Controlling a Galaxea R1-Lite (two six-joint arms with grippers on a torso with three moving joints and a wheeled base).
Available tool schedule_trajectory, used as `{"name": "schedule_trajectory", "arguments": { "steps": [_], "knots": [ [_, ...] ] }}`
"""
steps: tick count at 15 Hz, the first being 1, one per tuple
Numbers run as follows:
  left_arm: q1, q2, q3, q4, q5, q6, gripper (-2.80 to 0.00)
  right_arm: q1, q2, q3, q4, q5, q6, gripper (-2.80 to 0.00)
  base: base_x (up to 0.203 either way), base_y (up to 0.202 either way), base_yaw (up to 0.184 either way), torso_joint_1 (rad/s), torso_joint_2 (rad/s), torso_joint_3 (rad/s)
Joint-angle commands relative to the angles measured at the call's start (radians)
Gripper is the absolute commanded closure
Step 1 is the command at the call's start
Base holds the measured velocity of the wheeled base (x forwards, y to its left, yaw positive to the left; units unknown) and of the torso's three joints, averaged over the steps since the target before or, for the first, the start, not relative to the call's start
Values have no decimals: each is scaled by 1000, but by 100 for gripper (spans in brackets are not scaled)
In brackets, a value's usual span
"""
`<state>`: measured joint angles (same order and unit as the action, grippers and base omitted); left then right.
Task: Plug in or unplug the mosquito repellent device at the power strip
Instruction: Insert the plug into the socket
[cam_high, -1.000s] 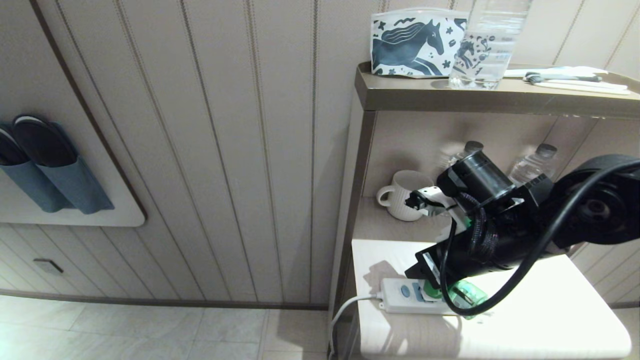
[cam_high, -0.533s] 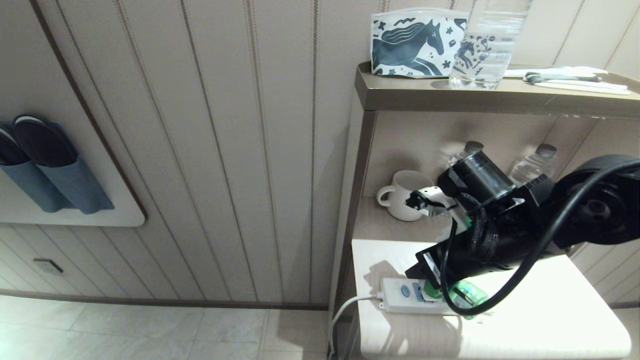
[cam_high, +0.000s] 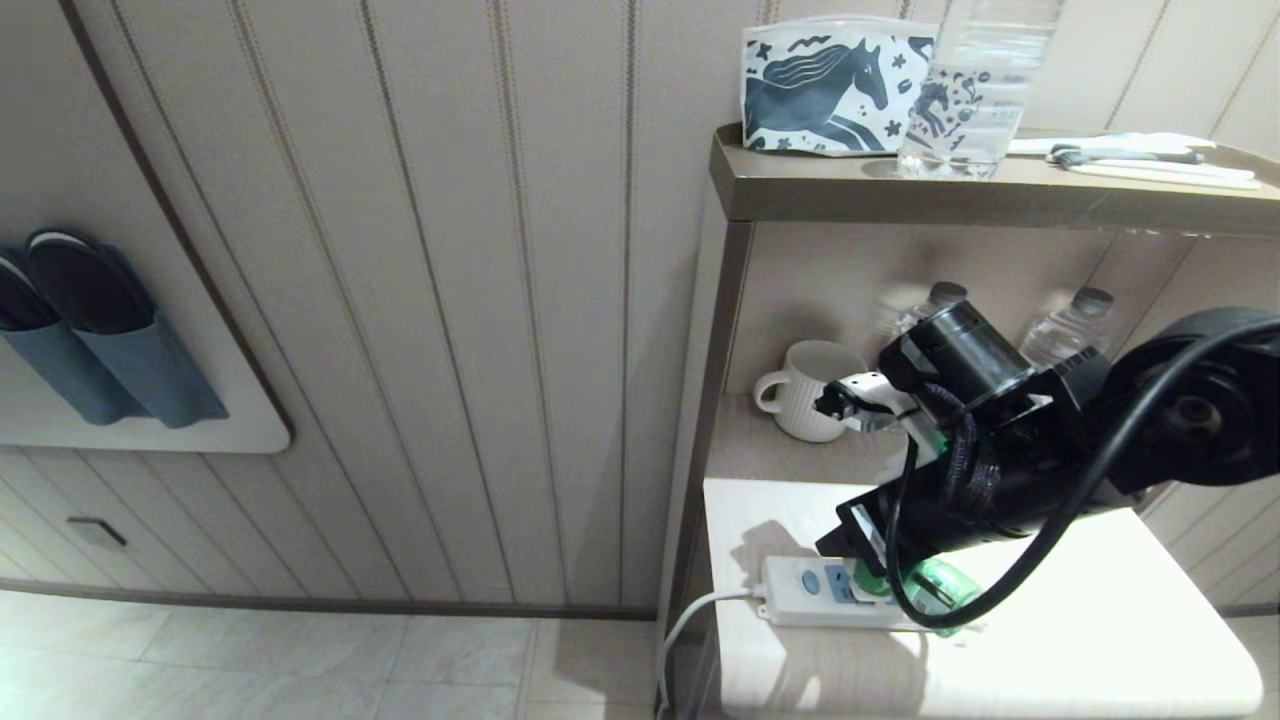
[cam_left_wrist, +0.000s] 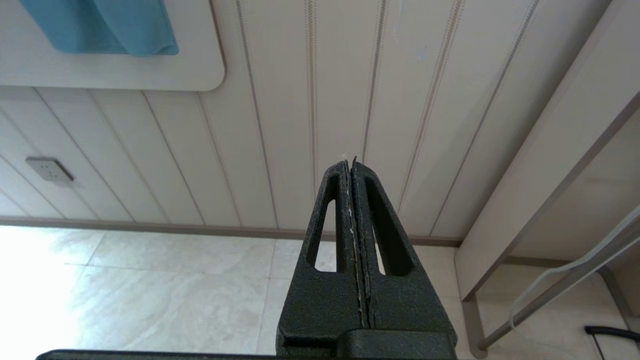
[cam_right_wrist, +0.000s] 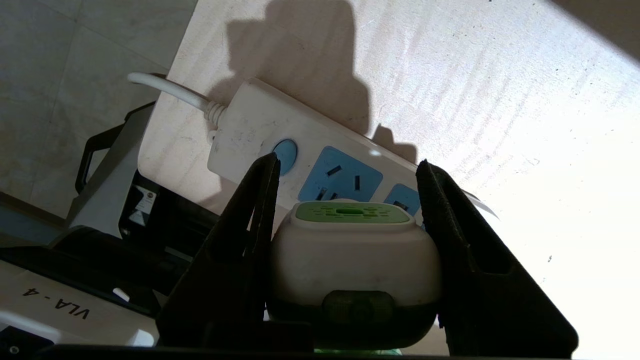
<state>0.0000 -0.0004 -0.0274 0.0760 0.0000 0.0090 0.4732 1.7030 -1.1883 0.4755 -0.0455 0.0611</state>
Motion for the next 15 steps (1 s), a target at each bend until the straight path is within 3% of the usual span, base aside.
{"name": "schedule_trajectory", "arguments": {
  "steps": [1,15],
  "knots": [
    [0,0,0,1,0,0,0,2,4,1,2,1,2,0,0,0,0,0,0,0],
    [0,0,0,1,0,1,0,16,1,-10,2,3,5,0,0,0,0,0,0,0]
  ]
}}
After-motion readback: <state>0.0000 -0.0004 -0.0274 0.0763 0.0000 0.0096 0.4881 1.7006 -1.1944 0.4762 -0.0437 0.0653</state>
